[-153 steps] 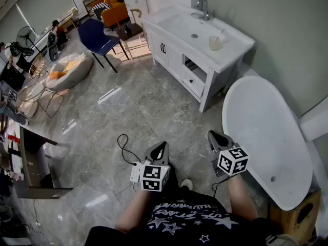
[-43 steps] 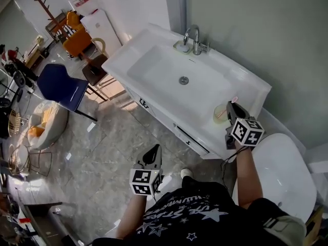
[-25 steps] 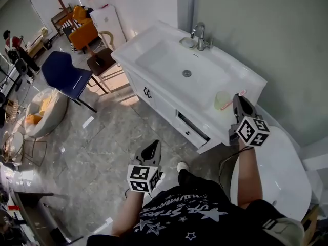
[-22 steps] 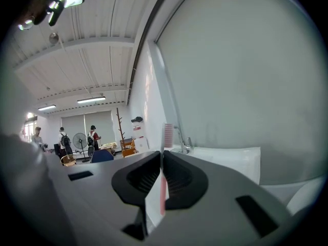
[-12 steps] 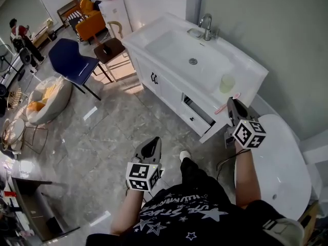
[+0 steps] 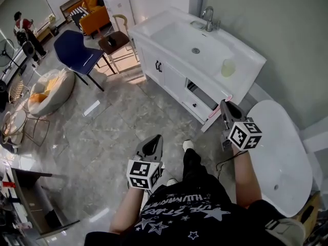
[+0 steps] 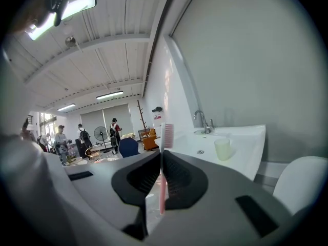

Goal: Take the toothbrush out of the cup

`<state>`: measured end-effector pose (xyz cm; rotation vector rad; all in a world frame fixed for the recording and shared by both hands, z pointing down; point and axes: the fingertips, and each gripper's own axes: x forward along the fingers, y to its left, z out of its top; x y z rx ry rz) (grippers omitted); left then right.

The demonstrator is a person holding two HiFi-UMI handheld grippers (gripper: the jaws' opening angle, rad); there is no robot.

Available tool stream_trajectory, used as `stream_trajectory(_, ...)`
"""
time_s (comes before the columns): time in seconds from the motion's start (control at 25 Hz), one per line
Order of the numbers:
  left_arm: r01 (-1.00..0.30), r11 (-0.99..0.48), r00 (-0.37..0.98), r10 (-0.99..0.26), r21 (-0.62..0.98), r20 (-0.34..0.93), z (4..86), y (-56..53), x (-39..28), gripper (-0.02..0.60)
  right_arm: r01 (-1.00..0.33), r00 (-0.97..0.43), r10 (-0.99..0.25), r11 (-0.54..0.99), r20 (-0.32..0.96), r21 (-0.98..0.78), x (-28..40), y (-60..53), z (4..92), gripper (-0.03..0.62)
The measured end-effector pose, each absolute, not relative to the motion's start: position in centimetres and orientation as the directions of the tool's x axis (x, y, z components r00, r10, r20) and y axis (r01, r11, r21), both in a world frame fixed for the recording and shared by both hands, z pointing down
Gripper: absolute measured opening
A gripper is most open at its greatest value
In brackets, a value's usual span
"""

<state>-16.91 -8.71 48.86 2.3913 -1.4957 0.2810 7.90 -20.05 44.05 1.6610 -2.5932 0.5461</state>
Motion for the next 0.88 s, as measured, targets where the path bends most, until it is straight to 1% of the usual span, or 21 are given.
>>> stream_trajectory(0.44, -0.884, -0.436, 0.468, -0.825, 0.170, 0.318, 49.0, -2.6, -17.6, 0.015, -0.871, -0.457, -0.859, 0.380, 0.230, -0.310, 5.2, -12.0, 45.5, 0.028)
stream_trajectory(0.88, -0.879, -0.435, 0.477, -0.812, 0.197, 0.335, 50.3, -0.1, -17.9, 0.015, -0.871, -0.459, -0.845, 0.367, 0.275, -0.327, 4.4, -8.7, 47.3, 0.028)
